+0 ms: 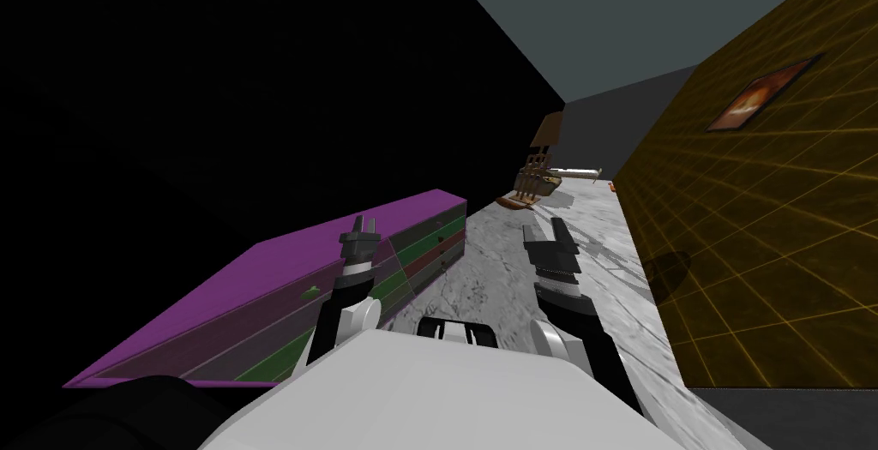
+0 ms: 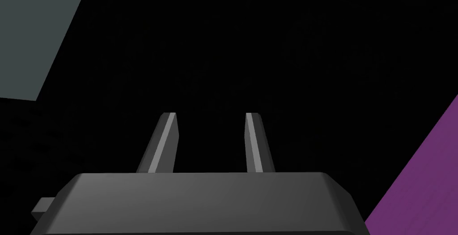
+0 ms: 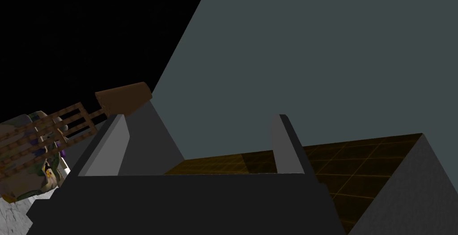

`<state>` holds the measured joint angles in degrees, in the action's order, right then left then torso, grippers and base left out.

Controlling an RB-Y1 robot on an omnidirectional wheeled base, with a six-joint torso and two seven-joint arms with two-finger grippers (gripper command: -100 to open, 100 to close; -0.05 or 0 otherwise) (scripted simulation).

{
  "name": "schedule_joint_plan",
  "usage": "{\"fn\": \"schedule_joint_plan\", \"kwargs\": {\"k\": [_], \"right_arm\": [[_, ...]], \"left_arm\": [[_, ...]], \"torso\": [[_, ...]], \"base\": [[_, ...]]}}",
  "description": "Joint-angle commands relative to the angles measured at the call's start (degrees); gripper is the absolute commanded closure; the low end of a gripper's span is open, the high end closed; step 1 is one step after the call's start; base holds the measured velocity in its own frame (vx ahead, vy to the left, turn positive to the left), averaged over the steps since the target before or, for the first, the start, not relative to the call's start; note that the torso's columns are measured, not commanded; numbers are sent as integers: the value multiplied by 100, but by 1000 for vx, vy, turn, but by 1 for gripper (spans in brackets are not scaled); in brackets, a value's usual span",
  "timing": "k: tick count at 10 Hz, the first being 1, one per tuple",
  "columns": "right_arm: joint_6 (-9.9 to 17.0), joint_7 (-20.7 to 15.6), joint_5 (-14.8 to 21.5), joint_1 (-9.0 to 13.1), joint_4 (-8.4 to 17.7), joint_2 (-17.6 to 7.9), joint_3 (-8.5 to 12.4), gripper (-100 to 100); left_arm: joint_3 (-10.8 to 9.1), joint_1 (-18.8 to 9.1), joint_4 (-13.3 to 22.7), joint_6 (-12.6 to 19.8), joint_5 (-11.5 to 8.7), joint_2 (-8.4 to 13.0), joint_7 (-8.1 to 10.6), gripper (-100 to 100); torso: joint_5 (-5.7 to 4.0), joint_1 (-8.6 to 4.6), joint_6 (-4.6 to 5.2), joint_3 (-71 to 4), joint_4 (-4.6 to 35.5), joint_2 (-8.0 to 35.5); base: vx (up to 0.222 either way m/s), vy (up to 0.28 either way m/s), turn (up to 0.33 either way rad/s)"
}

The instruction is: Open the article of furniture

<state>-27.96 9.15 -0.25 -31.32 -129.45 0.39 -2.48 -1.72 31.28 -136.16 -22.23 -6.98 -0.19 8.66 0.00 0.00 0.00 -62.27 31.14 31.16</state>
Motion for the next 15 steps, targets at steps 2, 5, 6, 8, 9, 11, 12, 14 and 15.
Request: {"fn": "schedule_joint_plan", "kwargs": {"k": [2,5,6,8,9,11,12,14,15], "right_arm": [[0,0,0,0,0,0,0,0],[1,0,0,-1,3,1,0,0],[1,0,0,-2,3,1,-1,0],[1,0,0,-2,3,1,-1,0],[1,0,0,-2,3,1,-1,0],[0,0,0,-2,3,1,0,0],[0,0,0,-2,3,1,-1,0],[0,0,0,-2,3,1,-1,0],[0,0,0,-2,3,1,-1,0]], "left_arm": [[-10,-16,55,0,-5,209,0,-100],[-48,-83,286,4,-24,593,-2,-100],[-66,-114,394,5,-33,687,-3,-100],[-108,-186,643,9,-54,826,-5,-100],[-130,-225,777,11,-66,874,-5,-100],[-178,-306,1057,14,-90,937,-7,-100],[-202,-347,1198,16,-102,954,-8,-100],[-250,-427,1474,18,-126,974,-9,-100],[-273,-465,1606,19,-138,982,-10,-100]], "torso": [[0,0,0,-1692,846,846],[-2,-7,0,-2230,1104,1097],[-2,-7,0,-2235,1109,1102],[-1,-5,0,-2233,1112,1108],[-2,-6,0,-2230,1114,1113],[1,6,0,-2233,1113,1108],[1,1,0,-2232,1113,1111],[-2,-6,0,-2229,1114,1114],[-2,-4,0,-2228,1115,1116]], "base": [[9,-7,5],[45,-44,21],[81,-57,33],[76,-80,32],[92,-82,38],[101,-71,35],[95,-90,38],[92,-99,45],[85,-104,43]]}}
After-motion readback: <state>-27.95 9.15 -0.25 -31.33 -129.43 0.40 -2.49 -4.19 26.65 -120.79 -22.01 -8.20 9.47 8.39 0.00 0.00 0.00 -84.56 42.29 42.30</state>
